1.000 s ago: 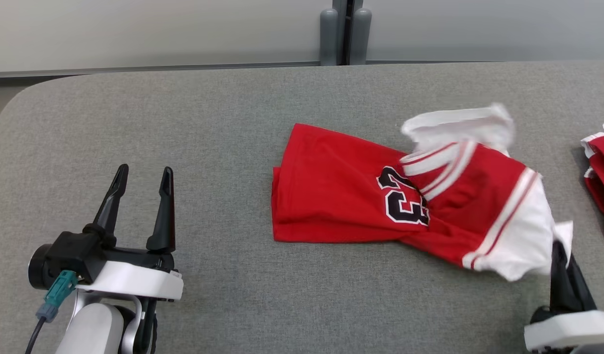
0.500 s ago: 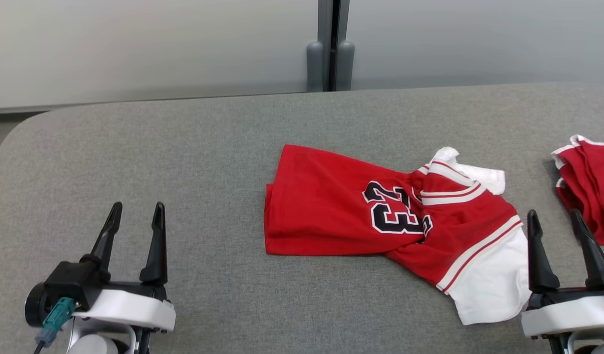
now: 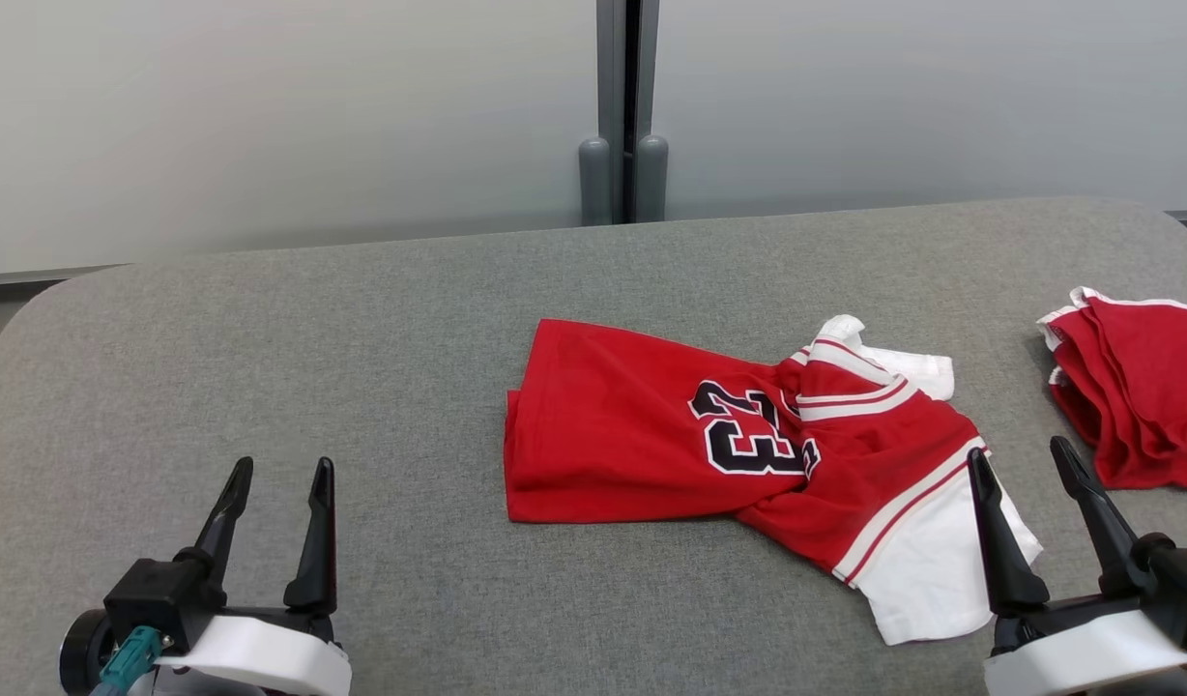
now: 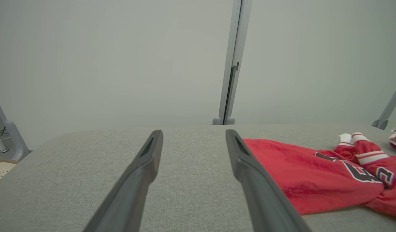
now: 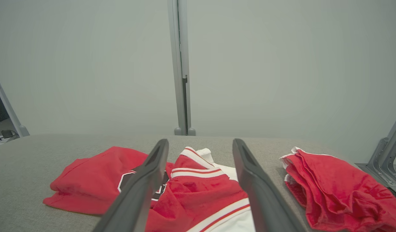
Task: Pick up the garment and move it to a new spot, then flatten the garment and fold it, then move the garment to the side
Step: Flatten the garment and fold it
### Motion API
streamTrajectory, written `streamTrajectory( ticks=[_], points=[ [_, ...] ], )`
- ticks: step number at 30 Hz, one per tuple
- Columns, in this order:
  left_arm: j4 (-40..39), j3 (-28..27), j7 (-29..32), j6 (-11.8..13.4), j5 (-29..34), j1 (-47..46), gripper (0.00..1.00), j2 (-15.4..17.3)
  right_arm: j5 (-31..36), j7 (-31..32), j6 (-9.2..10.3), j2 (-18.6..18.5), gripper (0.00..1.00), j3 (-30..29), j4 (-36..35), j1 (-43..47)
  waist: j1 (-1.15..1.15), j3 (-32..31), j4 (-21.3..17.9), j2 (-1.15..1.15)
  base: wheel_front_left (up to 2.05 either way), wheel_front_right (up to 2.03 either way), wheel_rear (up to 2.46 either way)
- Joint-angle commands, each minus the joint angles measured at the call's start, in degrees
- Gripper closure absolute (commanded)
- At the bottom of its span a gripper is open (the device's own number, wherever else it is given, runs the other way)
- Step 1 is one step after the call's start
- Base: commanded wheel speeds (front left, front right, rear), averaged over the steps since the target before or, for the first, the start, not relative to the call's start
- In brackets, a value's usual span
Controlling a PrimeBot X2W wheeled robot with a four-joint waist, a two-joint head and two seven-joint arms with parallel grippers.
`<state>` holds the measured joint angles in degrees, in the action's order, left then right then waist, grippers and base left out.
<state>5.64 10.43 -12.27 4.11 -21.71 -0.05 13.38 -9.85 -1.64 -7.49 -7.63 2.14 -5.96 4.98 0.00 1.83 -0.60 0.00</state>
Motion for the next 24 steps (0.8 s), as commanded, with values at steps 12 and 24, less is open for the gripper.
streamTrajectory(
  ticks=[12,24],
  points=[
    [-1.4,1.0,0.8,0.7,0.0,0.4,0.0,0.2,-0.5,0.2,0.02,0.2,0.0,-0.3,0.3,-0.1,0.0,0.5,0.2,0.0,0.0,0.0,0.0],
    [-1.1,5.7,3.8,-2.3,0.0,-7.1,0.0,-1.7,-1.3,-0.3,0.02,0.6,0.0,0.9,0.1,-3.2,0.0,5.7,-0.7,0.0,0.0,0.0,0.0]
  ],
)
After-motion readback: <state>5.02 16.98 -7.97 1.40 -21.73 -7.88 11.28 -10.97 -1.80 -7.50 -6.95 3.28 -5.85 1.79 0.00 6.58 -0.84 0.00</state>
